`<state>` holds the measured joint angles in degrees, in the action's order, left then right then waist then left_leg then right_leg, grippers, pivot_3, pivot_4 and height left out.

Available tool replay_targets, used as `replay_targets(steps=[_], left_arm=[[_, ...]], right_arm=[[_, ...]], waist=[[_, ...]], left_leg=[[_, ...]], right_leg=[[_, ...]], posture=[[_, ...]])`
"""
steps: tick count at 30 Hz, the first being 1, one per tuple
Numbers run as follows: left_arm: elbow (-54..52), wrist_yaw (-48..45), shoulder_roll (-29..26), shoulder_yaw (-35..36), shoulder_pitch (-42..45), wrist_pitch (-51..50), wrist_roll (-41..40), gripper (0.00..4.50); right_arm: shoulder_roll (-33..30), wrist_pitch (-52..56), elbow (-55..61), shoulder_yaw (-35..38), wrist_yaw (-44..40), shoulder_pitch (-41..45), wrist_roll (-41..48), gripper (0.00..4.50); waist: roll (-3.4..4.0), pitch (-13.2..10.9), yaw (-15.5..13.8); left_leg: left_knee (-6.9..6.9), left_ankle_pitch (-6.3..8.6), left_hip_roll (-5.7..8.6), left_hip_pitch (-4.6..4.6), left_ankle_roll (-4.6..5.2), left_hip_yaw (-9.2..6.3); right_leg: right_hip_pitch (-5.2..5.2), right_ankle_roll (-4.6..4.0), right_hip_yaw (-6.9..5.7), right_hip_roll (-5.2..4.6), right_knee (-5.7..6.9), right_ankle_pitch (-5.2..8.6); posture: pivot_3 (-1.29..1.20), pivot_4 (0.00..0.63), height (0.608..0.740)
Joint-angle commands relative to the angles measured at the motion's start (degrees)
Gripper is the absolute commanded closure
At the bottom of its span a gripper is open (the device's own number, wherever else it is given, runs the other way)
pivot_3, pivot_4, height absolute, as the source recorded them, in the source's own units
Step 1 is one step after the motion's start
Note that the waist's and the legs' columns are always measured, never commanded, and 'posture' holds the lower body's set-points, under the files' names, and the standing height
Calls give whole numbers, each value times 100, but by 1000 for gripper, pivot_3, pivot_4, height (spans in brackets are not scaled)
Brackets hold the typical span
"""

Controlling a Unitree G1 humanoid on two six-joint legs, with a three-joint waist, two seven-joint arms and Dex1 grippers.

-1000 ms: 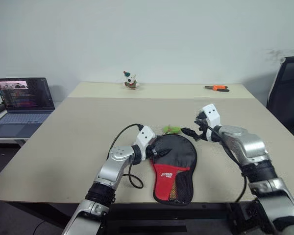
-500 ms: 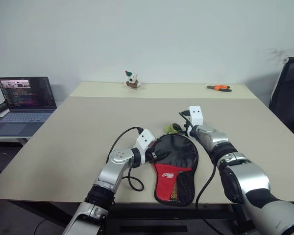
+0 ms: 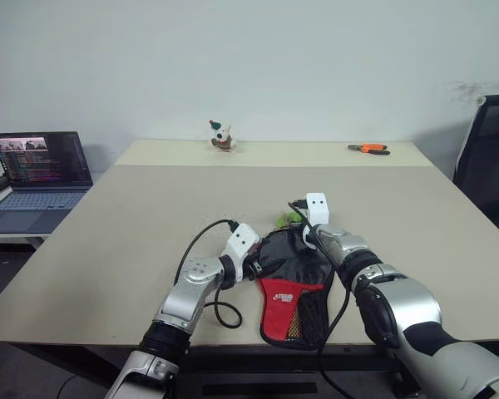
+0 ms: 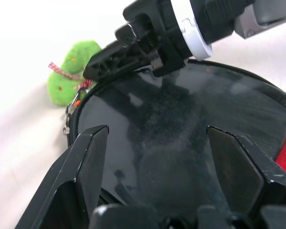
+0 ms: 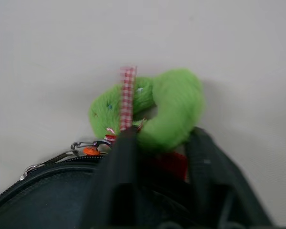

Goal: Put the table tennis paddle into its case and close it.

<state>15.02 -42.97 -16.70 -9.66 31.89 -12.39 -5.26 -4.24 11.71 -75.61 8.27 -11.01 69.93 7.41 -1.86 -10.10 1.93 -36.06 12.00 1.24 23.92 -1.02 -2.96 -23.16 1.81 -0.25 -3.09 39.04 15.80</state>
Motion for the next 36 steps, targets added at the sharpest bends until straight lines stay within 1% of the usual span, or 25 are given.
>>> replay_targets(steps=[1, 4, 8, 11, 13, 17, 20, 27, 36], left_arm=[[-339, 43, -18, 6, 23, -12, -1, 914], [-324, -40, -6, -64, 143, 24, 23, 914], [-59, -192, 56, -115, 600, 137, 32, 914], [580, -426, 45, -315, 1013, 515, 219, 914], [1201, -580, 68, -445, 1182, 757, 366, 914], [2405, -798, 192, -497, 1281, 1068, 472, 914], [2906, -1012, 240, -505, 1295, 1243, 486, 914], [3612, -978, 403, -428, 1448, 1484, 572, 914], [3943, -935, 533, -416, 1547, 1599, 629, 914]], right_arm=[[-7, -100, 37, 137, 85, 178, -24, 4481], [-8, -99, 41, 186, 113, 183, -30, 4481], [13, -87, 50, 218, 111, 191, -44, 4481], [66, -71, 59, 256, 110, 200, -48, 4481], [100, -64, 67, 275, 110, 206, -41, 4481], [118, -57, 90, 280, 101, 216, -50, 4481], [73, -51, 114, 267, 85, 229, -65, 4481], [-88, -159, 179, 224, 191, 232, -160, 4481], [-538, -312, 300, 71, 207, 199, -433, 4481]], waist=[[0, 0, -1], [0, 0, -1], [0, 0, -5], [0, 0, -5], [2, 0, -4], [4, 1, 54], [6, 3, 40], [11, 9, 33], [19, 18, -25]], left_leg=[[0, 0, 0, 0, 0, 0], [0, 0, 0, 0, 0, 0], [0, 0, 0, 1, 0, -1], [-1, 0, 2, 1, 0, 0], [0, 0, 3, -1, 0, 3], [1, 0, 0, -5, 0, 8], [0, 0, -1, -4, 0, 5], [-2, 0, 1, -12, 1, 4], [-6, -1, 6, -26, 2, -10]], right_leg=[[0, 0, 0, 0, 0, 0], [0, 0, 0, 0, 0, 0], [0, 0, -2, 0, 1, 0], [1, 0, -2, 0, 1, 0], [2, 0, -1, 0, 1, 0], [1, 0, 5, 3, 1, 0], [2, 0, 1, 2, -1, 0], [10, 0, 1, 1, 5, 0], [41, 1, -17, -2, -1, 0]], posture=[[0, 150, 740], [0, 150, 740], [0, 150, 740], [0, 150, 740], [0, 150, 740], [0, 150, 740], [0, 150, 740], [0, 150, 740], [0, 150, 740]])
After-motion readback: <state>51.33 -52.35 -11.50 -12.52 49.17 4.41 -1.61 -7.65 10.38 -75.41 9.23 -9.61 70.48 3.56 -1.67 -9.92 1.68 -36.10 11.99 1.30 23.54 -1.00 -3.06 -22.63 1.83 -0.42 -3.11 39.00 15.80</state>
